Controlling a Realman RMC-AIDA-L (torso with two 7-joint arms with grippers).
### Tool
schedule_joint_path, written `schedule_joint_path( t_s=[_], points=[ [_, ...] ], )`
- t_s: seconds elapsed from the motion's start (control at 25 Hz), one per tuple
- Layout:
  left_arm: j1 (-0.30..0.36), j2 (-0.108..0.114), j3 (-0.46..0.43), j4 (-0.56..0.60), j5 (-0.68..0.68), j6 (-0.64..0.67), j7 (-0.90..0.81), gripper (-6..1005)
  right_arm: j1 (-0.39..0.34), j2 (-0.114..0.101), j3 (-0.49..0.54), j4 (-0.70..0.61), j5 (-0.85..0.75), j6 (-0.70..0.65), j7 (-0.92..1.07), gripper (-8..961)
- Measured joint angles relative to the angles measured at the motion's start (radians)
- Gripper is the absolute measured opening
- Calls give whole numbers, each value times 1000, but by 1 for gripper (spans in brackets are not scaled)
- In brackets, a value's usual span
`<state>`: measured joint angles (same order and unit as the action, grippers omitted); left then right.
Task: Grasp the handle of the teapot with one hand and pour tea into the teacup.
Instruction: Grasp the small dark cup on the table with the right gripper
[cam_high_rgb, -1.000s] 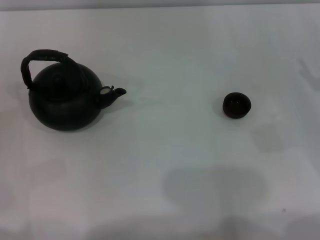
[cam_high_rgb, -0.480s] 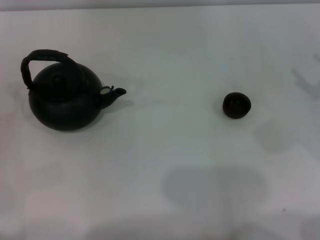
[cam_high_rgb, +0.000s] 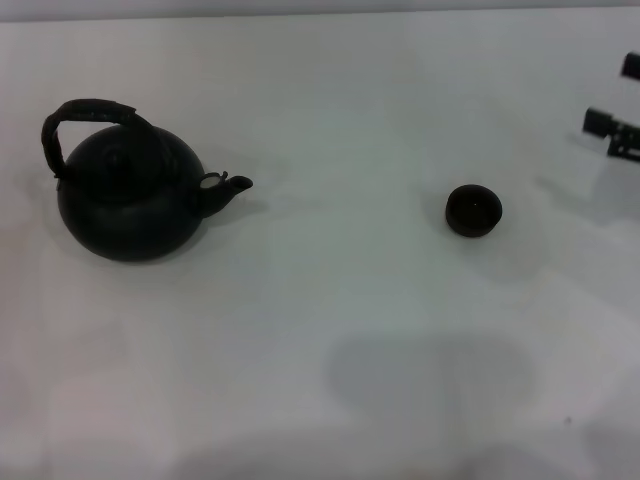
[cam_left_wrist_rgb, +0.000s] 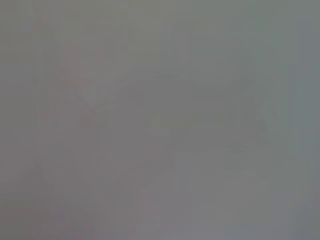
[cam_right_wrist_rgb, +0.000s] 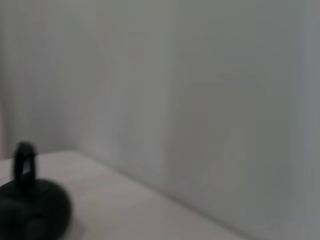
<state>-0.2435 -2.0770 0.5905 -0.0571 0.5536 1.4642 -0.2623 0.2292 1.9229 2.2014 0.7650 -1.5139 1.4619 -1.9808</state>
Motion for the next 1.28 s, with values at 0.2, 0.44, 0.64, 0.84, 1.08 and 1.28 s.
schedule_joint_path(
  t_s=[0.2, 0.44, 0.64, 0.84, 1.08, 1.28],
  points=[
    [-4, 0, 0, 0, 1, -6, 0, 610, 21, -8, 1, 88, -123, 86, 151, 843],
    [-4, 0, 0, 0, 2, -7, 0, 611, 53, 10, -6, 154, -232, 142, 249, 843],
    [-2, 0, 0, 0, 3, -7, 0, 612, 99, 61, -8, 156, -339, 132, 257, 843],
    [0, 0, 0, -1, 3, -7, 0, 610, 121, 83, -94, 145, -366, 21, 238, 844],
    [0, -1, 0, -3, 3, -7, -1, 612, 123, 82, -232, 149, -354, -128, 230, 844],
    [0, -2, 0, -6, 3, -7, -1, 611, 130, 82, -285, 149, -359, -188, 230, 844]
  ],
)
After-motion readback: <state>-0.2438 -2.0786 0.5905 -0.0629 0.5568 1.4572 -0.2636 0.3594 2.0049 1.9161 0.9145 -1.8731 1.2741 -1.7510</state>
